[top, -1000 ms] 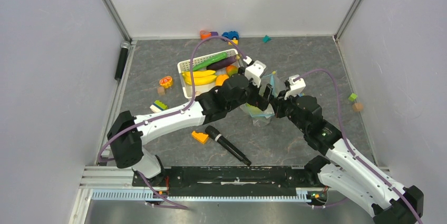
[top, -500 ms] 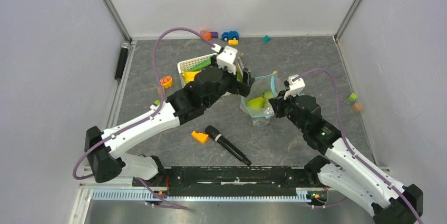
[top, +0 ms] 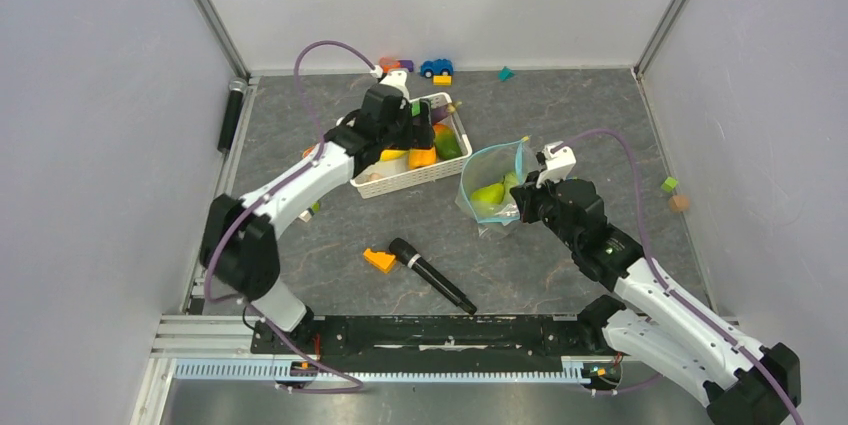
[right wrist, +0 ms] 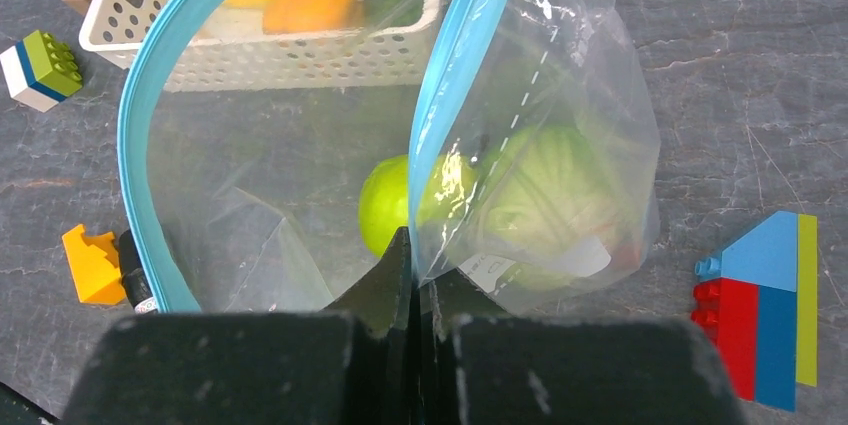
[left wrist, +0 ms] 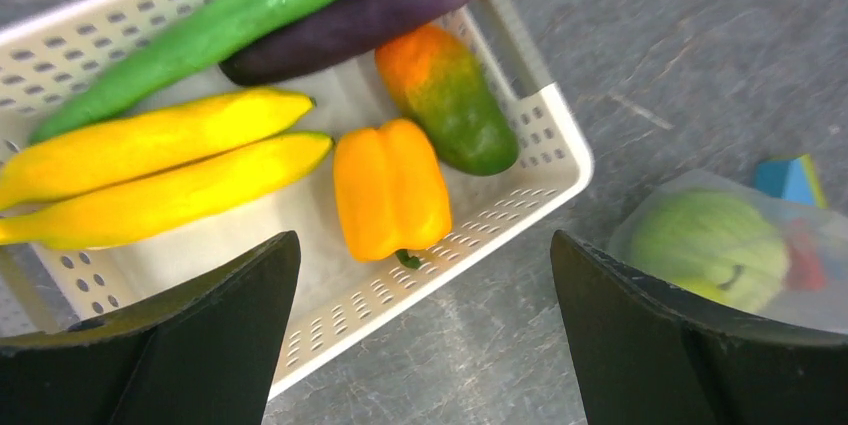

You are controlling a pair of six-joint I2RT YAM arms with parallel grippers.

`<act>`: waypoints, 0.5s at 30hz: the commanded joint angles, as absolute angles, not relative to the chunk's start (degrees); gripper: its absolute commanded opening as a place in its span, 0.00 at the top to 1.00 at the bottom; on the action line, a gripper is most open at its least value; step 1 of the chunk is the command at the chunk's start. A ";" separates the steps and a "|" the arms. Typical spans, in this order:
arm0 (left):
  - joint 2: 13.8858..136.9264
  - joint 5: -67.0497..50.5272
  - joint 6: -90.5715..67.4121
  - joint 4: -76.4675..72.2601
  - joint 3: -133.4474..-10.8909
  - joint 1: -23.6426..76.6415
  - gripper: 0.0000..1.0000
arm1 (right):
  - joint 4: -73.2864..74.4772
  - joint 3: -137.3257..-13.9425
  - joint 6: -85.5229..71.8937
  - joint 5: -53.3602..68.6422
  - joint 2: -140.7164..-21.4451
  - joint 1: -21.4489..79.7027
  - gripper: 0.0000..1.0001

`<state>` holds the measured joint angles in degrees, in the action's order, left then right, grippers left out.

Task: Place the food in the zip-top bag and seal the zipper
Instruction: Pick up the fake vegetable from the bin.

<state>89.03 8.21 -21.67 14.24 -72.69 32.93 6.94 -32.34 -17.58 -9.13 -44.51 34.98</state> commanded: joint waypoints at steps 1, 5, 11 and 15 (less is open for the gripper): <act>96.76 2.51 -24.81 19.60 -79.80 31.48 0.00 | 5.60 -34.04 -17.13 -10.17 -45.05 35.06 1.00; 103.48 5.14 -24.77 24.64 -85.13 31.29 0.00 | 5.72 -34.23 -17.11 -10.40 -45.65 35.07 1.00; 107.76 4.64 -24.49 26.24 -87.21 31.14 0.00 | 5.80 -34.49 -17.06 -10.23 -46.53 35.05 1.00; 109.13 3.59 -24.78 26.89 -87.06 31.04 0.00 | 5.80 -34.62 -17.13 -9.77 -47.36 35.00 1.00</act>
<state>107.90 5.26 -22.09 25.43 -84.49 31.46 6.92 -32.36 -17.58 -9.34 -46.65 34.98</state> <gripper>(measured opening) 0.994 0.022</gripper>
